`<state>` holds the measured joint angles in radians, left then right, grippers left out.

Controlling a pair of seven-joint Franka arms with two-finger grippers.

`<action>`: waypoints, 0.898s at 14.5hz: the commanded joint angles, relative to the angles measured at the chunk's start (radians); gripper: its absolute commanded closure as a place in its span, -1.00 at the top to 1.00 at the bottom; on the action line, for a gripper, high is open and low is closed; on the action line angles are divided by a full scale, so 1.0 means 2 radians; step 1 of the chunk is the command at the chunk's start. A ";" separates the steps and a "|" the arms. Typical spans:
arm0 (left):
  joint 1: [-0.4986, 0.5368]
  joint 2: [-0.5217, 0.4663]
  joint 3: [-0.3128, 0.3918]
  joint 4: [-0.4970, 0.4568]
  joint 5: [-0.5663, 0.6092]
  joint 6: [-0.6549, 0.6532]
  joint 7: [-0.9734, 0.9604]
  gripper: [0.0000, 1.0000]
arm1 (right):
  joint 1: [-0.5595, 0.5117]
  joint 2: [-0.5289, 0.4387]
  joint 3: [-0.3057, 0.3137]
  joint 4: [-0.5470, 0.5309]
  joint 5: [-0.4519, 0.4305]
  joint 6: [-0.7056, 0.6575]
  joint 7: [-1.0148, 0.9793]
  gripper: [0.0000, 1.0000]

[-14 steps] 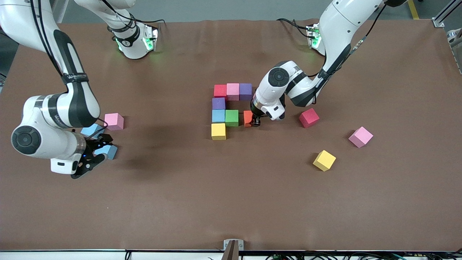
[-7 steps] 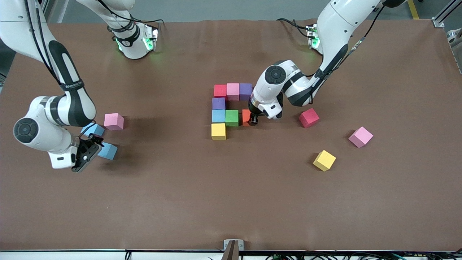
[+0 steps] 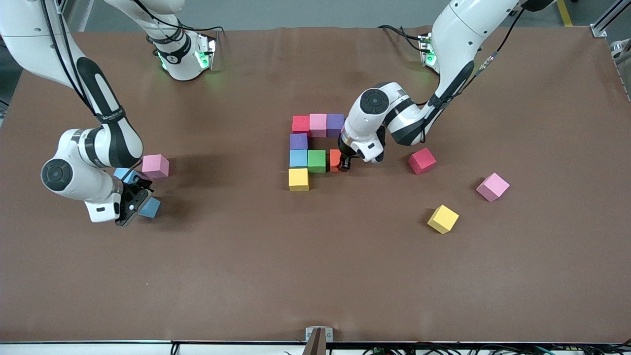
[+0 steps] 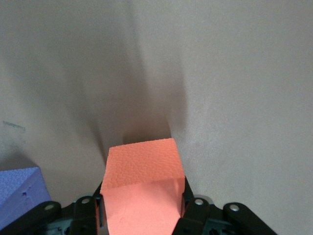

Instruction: Arrange 11 blocks into digit 3

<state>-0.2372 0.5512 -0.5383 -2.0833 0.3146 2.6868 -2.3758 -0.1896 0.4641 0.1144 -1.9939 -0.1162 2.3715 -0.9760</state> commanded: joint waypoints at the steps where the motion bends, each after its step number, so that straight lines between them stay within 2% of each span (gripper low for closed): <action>1: -0.008 0.007 0.001 0.012 0.010 0.004 -0.007 -0.51 | -0.011 -0.019 0.007 -0.025 -0.008 0.039 -0.043 1.00; 12: -0.012 0.022 0.001 0.029 0.011 0.004 -0.004 -0.47 | -0.017 0.003 0.007 -0.048 -0.007 0.069 -0.055 0.98; 13: -0.012 0.025 0.001 0.029 0.014 0.004 -0.005 -0.45 | -0.017 0.005 0.007 -0.047 -0.007 0.070 -0.055 0.72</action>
<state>-0.2514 0.5820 -0.5387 -2.0435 0.3167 2.6869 -2.3758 -0.1972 0.4760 0.1133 -2.0678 -0.1163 2.4870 -1.0721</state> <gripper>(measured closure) 0.441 0.013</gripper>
